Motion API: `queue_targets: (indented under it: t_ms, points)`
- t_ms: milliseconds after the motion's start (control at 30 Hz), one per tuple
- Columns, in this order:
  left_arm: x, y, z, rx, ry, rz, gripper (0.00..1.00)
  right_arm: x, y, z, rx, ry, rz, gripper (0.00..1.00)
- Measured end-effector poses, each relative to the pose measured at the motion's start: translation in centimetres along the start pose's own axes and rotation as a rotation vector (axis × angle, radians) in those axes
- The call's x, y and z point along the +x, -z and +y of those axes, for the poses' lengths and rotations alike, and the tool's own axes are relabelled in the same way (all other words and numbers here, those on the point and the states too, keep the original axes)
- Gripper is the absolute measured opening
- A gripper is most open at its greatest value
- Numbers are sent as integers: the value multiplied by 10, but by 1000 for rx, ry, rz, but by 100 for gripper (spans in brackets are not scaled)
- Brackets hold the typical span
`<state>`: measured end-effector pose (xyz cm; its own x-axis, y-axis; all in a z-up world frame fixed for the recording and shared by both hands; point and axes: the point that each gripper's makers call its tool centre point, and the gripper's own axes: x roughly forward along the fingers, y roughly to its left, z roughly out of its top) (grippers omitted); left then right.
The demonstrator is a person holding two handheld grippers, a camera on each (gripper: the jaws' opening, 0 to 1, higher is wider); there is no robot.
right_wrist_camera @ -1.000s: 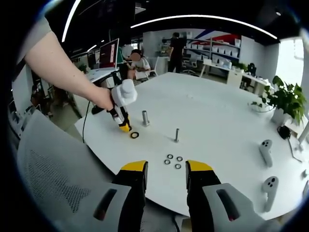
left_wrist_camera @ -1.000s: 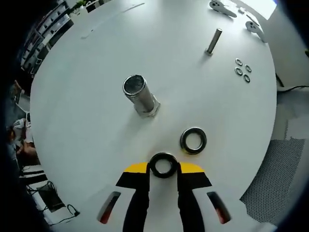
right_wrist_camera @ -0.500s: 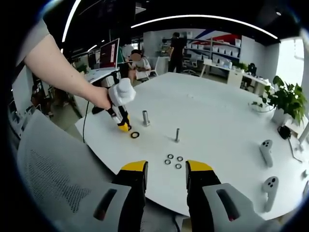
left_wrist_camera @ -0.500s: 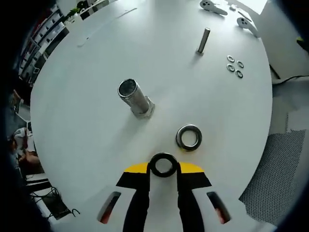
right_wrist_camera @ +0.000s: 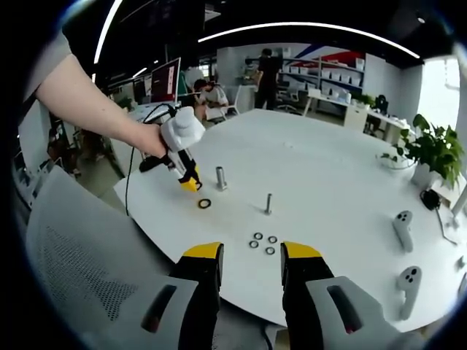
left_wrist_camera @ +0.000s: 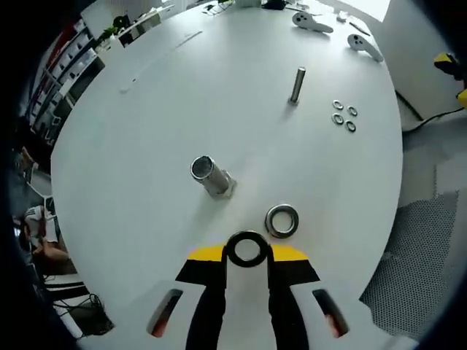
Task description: Place the washer onto the threaded stud by aligning its center hole with the stud, sliding it down to the base, and recovering from edge contact or off-axis alignment until the washer reaches the visible bottom stop.
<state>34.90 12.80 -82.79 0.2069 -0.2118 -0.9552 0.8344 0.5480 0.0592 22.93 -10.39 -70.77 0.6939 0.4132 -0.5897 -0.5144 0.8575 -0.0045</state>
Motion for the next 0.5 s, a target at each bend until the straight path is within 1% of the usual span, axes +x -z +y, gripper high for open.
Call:
queue_targets:
  t_ms: [200, 333, 433, 500]
  points:
    - [-8, -11, 6, 46, -15, -23, 18, 0, 0, 1, -1, -3, 0, 33]
    - [-13, -22, 9, 57, -21, -43, 18, 0, 0, 0, 0, -2, -1, 33]
    - [-18, -34, 10, 70, -28, -60, 19, 0, 0, 0, -2, -1, -1, 33]
    - [-16, -39, 11, 79, -30, -67, 19, 0, 0, 0, 0, 0, -1, 33]
